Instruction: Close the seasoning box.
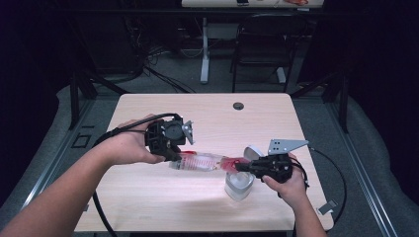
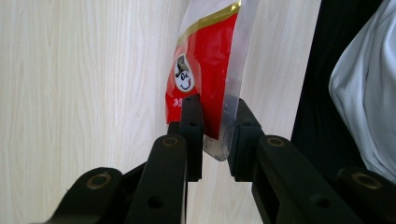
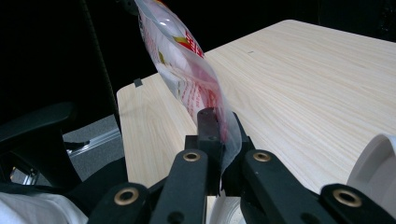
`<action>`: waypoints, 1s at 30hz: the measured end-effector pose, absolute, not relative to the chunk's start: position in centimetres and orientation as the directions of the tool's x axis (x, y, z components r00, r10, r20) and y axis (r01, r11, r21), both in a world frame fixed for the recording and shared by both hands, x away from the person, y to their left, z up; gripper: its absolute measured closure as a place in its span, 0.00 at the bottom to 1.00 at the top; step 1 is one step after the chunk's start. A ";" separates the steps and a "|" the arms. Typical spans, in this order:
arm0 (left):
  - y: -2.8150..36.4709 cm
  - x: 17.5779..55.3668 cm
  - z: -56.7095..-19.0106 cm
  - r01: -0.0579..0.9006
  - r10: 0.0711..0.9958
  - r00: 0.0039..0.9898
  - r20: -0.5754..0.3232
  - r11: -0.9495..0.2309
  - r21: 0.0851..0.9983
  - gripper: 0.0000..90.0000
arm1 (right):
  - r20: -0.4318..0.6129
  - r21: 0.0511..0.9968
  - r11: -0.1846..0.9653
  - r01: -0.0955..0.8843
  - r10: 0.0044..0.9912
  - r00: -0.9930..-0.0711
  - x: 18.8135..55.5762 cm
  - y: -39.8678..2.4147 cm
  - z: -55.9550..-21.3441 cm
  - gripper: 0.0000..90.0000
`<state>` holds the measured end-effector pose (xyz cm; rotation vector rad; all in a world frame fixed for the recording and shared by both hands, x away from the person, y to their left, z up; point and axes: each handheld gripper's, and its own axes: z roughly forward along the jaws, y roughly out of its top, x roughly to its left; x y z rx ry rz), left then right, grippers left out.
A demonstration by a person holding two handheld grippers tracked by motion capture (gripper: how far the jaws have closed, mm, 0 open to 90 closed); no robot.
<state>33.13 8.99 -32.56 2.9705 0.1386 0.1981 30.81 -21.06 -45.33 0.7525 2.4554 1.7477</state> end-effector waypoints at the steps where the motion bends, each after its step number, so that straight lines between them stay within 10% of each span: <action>1: 9.0 33.2 -32.5 0.079 0.100 0.987 0.124 -0.983 0.164 0.88 | 0.246 0.898 0.249 0.363 0.401 -0.882 30.8 -21.1 -45.3 0.99; 30: 8.5 33.0 -31.7 0.075 0.092 0.989 0.114 -0.987 0.145 0.89 | 0.245 0.897 0.258 0.360 0.388 -0.889 30.7 -21.2 -45.4 1.00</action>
